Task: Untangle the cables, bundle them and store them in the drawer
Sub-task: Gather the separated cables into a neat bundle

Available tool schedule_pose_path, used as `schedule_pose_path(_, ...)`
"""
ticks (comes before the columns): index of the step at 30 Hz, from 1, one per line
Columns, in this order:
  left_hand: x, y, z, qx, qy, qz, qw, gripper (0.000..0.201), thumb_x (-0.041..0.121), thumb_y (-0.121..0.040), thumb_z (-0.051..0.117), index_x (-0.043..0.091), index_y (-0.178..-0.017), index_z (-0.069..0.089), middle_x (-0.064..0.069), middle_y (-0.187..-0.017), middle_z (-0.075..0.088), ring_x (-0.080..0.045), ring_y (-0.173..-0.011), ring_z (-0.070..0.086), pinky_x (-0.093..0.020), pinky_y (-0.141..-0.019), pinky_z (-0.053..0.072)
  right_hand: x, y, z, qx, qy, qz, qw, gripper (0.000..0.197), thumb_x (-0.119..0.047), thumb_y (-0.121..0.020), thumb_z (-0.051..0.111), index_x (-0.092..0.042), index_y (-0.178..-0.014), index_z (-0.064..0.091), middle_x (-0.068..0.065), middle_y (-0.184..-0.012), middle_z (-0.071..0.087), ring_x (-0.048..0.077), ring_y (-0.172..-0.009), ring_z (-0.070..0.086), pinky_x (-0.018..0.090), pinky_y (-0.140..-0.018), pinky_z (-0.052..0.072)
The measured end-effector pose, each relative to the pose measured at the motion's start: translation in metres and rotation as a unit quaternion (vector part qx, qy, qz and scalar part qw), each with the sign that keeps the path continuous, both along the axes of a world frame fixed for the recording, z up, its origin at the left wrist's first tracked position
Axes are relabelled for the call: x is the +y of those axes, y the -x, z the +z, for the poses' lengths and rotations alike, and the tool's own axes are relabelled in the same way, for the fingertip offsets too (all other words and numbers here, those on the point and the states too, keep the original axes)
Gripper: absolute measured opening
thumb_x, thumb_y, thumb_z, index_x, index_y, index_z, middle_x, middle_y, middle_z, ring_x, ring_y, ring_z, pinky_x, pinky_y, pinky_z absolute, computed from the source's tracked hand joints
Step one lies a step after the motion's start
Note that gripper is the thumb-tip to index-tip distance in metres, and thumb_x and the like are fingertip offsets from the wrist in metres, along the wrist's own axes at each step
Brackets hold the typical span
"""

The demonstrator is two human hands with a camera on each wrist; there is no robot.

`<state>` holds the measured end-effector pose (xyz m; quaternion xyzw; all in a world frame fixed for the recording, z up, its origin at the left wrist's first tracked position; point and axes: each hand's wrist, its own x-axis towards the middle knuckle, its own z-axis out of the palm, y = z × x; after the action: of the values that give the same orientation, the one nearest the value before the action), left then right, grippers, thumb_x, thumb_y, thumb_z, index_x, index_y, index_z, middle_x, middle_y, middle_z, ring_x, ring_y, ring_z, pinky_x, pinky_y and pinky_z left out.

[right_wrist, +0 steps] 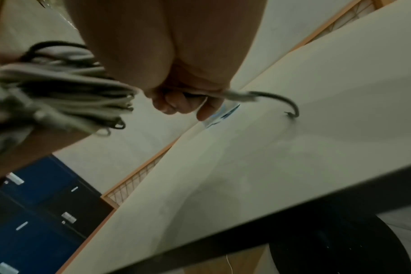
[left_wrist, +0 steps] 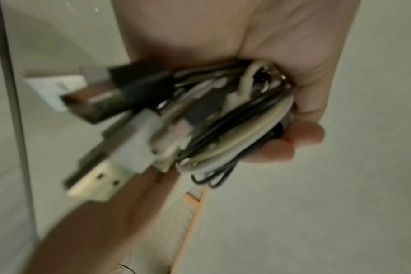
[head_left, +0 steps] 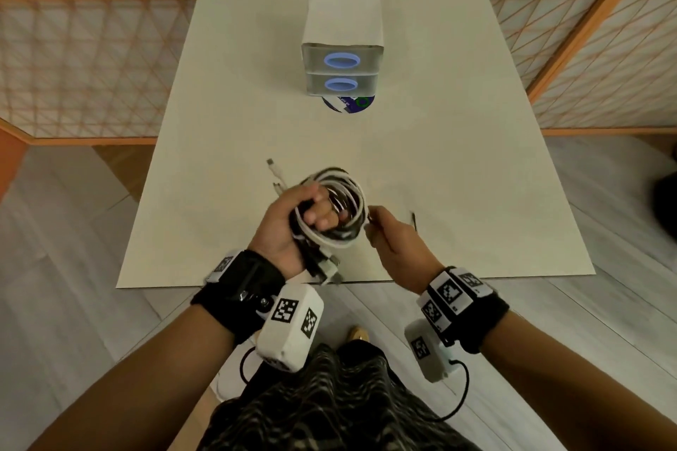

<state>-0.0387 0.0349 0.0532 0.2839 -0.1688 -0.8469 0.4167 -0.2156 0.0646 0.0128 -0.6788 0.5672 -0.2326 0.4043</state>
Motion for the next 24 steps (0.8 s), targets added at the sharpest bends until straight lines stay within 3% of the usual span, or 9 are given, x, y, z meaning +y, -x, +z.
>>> schedule_pose_path(3, -0.016, 0.003, 0.009, -0.018, -0.033, 0.121, 0.992, 0.027, 0.03, -0.082, 0.064, 0.017, -0.064, 0.048, 0.008, -0.045, 0.047, -0.009, -0.048, 0.051, -0.021, -0.06, 0.052, 0.011, -0.003, -0.002, 0.048, -0.057, 0.055, 0.996, 0.038, 0.002, -0.092, 0.031, -0.011, -0.125, 0.044, 0.004, -0.081, 0.053, 0.016, -0.068, 0.047, 0.024, -0.066, 0.037)
schedule_pose_path(6, -0.031, 0.001, 0.006, -0.192, 0.007, 0.165, 0.967, 0.042, 0.032, -0.093, 0.053, 0.017, -0.054, 0.05, 0.004, -0.05, 0.049, -0.012, -0.051, 0.052, -0.025, -0.06, 0.048, 0.02, -0.003, 0.004, 0.094, -0.038, 0.121, 0.987, 0.047, 0.008, -0.089, 0.031, -0.007, -0.131, 0.045, 0.006, -0.094, 0.053, 0.014, -0.079, 0.047, 0.02, -0.074, 0.036)
schedule_pose_path(9, -0.03, -0.002, -0.008, -0.42, 0.102, 0.083, 0.898, 0.046, 0.046, -0.079, 0.065, 0.013, -0.05, 0.056, -0.01, -0.06, 0.057, -0.024, -0.058, 0.051, -0.032, -0.062, 0.043, 0.018, -0.009, 0.024, 0.085, 0.06, 0.16, 0.982, 0.039, 0.007, -0.09, 0.036, -0.003, -0.124, 0.054, 0.013, -0.098, 0.057, 0.018, -0.077, 0.05, 0.02, -0.072, 0.037)
schedule_pose_path(11, -0.022, 0.001, -0.016, -0.464, 0.149, -0.002, 0.873, 0.049, 0.055, -0.072, 0.07, 0.01, -0.056, 0.061, -0.013, -0.062, 0.06, -0.024, -0.059, 0.053, -0.033, -0.063, 0.044, 0.005, -0.01, 0.035, 0.092, 0.142, 0.175, 0.97, 0.035, 0.008, -0.086, 0.039, -0.001, -0.111, 0.061, 0.014, -0.09, 0.06, 0.026, -0.073, 0.056, 0.03, -0.066, 0.044)
schedule_pose_path(14, -0.01, 0.01, -0.013, -0.394, 0.146, -0.137, 0.897, 0.065, 0.071, -0.068, 0.056, 0.008, -0.078, 0.065, -0.007, -0.069, 0.064, -0.02, -0.068, 0.06, -0.033, -0.069, 0.048, -0.014, -0.009, 0.044, 0.116, 0.231, 0.208, 0.943, 0.031, 0.0, -0.081, 0.041, -0.008, -0.1, 0.065, 0.01, -0.092, 0.06, 0.023, -0.081, 0.051, 0.033, -0.068, 0.043)
schedule_pose_path(17, -0.005, 0.012, -0.011, -0.225, 0.046, -0.186, 0.955, 0.076, 0.08, -0.058, 0.042, 0.016, -0.086, 0.071, -0.008, -0.079, 0.065, -0.019, -0.071, 0.064, -0.029, -0.068, 0.053, -0.021, -0.009, 0.05, 0.053, 0.189, 0.207, 0.958, 0.024, -0.004, -0.084, 0.051, -0.01, -0.103, 0.064, 0.011, -0.106, 0.048, 0.017, -0.086, 0.048, 0.028, -0.072, 0.049)
schedule_pose_path(20, -0.001, 0.011, -0.014, -0.122, 0.076, -0.203, 0.969, 0.062, 0.077, -0.052, 0.063, 0.017, -0.068, 0.068, -0.001, -0.059, 0.058, -0.01, -0.054, 0.057, -0.022, -0.056, 0.05, -0.021, -0.008, 0.051, -0.01, 0.208, 0.174, 0.963, 0.018, -0.018, -0.092, 0.051, -0.01, -0.104, 0.063, 0.01, -0.119, 0.043, 0.006, -0.093, 0.052, 0.026, -0.08, 0.051)
schedule_pose_path(22, 0.001, 0.011, -0.012, -0.068, 0.084, -0.227, 0.968, 0.044, 0.059, -0.053, 0.08, 0.019, -0.067, 0.067, 0.006, -0.053, 0.052, -0.004, -0.05, 0.051, -0.016, -0.053, 0.045, -0.024, -0.007, 0.046, 0.029, 0.261, 0.178, 0.948, 0.029, -0.031, -0.096, 0.042, -0.012, -0.107, 0.061, 0.009, -0.128, 0.047, 0.018, -0.121, 0.044, 0.035, -0.1, 0.041)
schedule_pose_path(24, -0.001, 0.008, -0.011, -0.049, 0.068, -0.243, 0.967, 0.035, 0.044, -0.052, 0.088, 0.021, -0.065, 0.066, 0.008, -0.05, 0.049, -0.002, -0.046, 0.047, -0.015, -0.05, 0.043, -0.028, -0.008, 0.045, 0.027, 0.216, 0.19, 0.957, 0.034, -0.032, -0.098, 0.034, -0.015, -0.118, 0.053, 0.003, -0.14, 0.044, 0.018, -0.138, 0.029, 0.037, -0.112, 0.027)
